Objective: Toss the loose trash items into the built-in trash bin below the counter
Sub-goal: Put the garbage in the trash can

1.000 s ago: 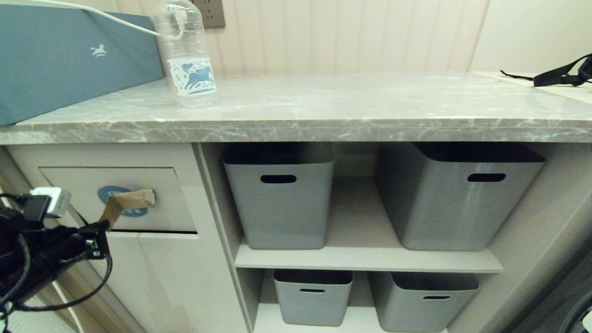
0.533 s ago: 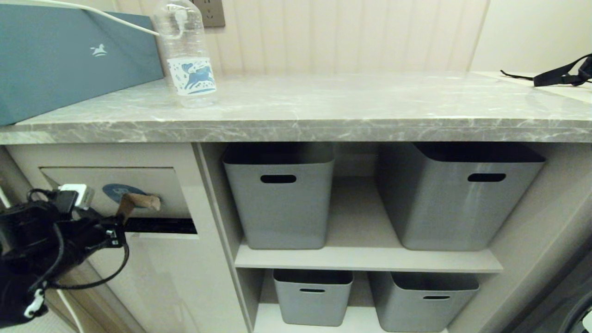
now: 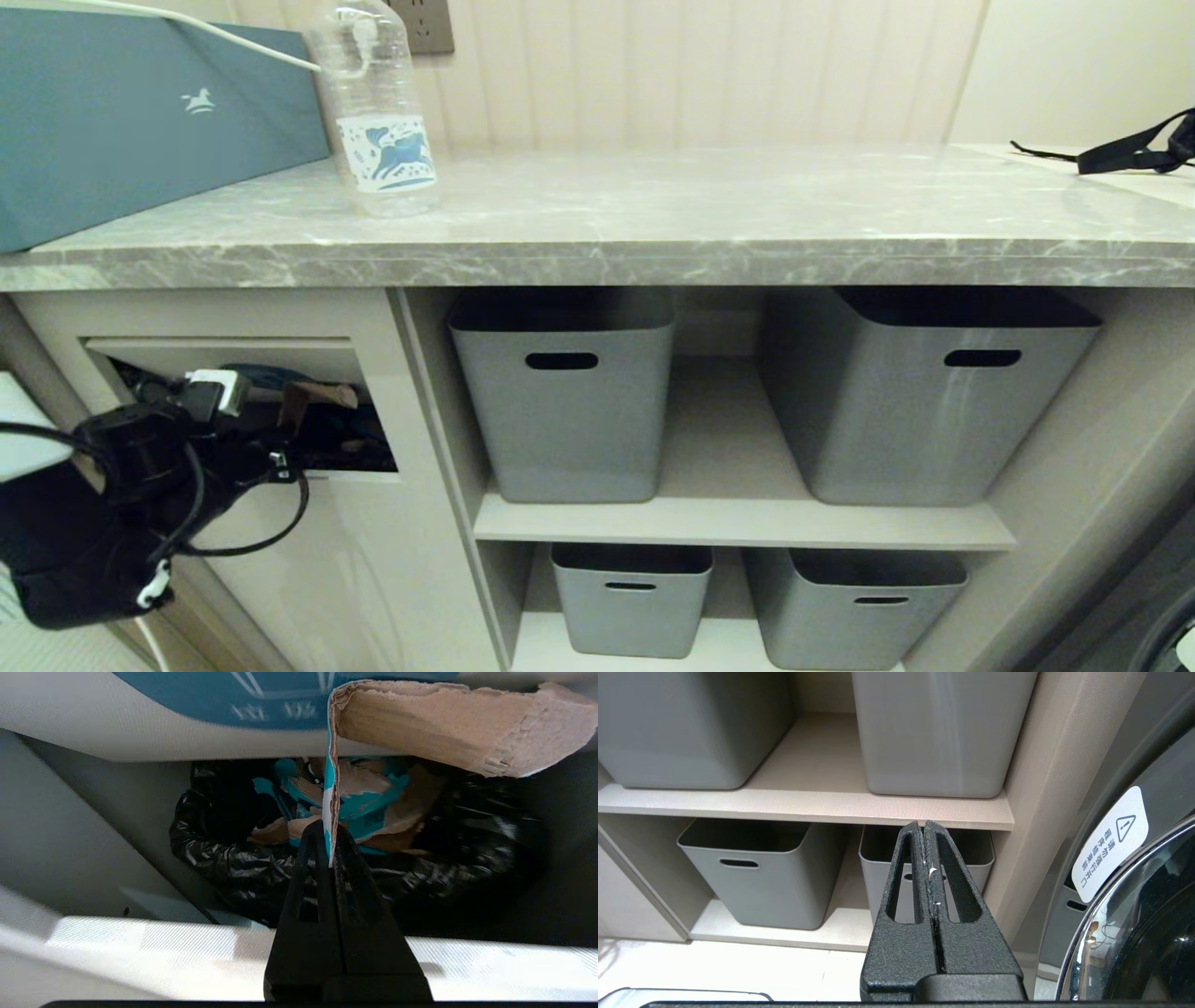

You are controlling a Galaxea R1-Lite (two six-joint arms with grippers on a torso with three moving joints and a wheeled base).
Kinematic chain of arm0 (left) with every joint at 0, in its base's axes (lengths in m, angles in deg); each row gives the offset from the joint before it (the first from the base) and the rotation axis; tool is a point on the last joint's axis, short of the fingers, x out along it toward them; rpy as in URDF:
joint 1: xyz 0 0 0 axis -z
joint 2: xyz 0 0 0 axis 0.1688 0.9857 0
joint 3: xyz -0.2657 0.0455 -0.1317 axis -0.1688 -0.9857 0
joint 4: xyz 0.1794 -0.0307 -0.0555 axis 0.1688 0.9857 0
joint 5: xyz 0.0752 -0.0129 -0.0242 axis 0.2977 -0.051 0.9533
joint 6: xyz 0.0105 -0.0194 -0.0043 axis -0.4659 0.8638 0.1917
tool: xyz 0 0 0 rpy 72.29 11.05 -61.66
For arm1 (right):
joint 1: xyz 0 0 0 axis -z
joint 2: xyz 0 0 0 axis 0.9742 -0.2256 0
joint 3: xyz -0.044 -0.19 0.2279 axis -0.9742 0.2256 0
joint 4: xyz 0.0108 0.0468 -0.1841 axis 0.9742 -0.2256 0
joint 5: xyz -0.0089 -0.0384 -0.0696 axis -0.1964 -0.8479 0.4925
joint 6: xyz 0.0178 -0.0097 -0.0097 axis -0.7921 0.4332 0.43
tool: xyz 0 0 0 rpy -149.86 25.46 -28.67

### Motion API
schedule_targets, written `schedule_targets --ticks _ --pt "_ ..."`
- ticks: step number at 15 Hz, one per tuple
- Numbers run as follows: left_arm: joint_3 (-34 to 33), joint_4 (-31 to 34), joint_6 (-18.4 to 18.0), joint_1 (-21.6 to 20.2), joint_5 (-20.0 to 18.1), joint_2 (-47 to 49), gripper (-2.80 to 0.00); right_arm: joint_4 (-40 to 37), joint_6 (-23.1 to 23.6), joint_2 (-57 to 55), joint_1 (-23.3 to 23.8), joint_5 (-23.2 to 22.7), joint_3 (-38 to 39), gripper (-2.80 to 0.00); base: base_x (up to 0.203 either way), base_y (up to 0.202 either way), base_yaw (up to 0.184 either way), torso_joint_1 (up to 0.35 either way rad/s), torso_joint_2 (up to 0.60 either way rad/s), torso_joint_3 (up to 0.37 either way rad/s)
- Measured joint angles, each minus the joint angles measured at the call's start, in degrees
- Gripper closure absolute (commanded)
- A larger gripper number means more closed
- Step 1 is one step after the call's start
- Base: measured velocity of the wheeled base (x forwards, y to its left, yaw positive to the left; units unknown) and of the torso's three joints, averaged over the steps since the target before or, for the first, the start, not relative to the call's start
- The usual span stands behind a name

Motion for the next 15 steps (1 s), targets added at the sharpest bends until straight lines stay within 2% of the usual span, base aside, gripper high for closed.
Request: schedule_targets --ticks 4,8,9,10,15 --pt "5.6 -1.4 -0.6 1.8 3.5 5.3 0.00 0.0 0.0 0.0 0.0 0.0 0.0 0.00 0.000 0.000 0.000 0.000 0.00 0.000" --pt "11.0 -1.4 -0.8 3.1 4.6 9.3 0.00 0.0 0.0 0.0 0.0 0.0 0.0 0.00 0.000 0.000 0.000 0.000 0.00 0.000" --pt "12.1 -1.2 -0.8 3.2 5.1 10.2 -1.01 0.0 0.0 0.0 0.0 0.0 0.0 0.00 0.000 0.000 0.000 0.000 0.00 0.000" --pt "12.8 -1.1 -0.8 3.3 5.6 11.0 -2.80 0.0 0.0 0.0 0.0 0.0 0.0 0.00 0.000 0.000 0.000 0.000 0.00 0.000" --pt "12.4 -1.2 -1.1 3.5 5.8 12.0 -2.80 0.0 0.0 0.0 0.0 0.0 0.0 0.00 0.000 0.000 0.000 0.000 0.00 0.000"
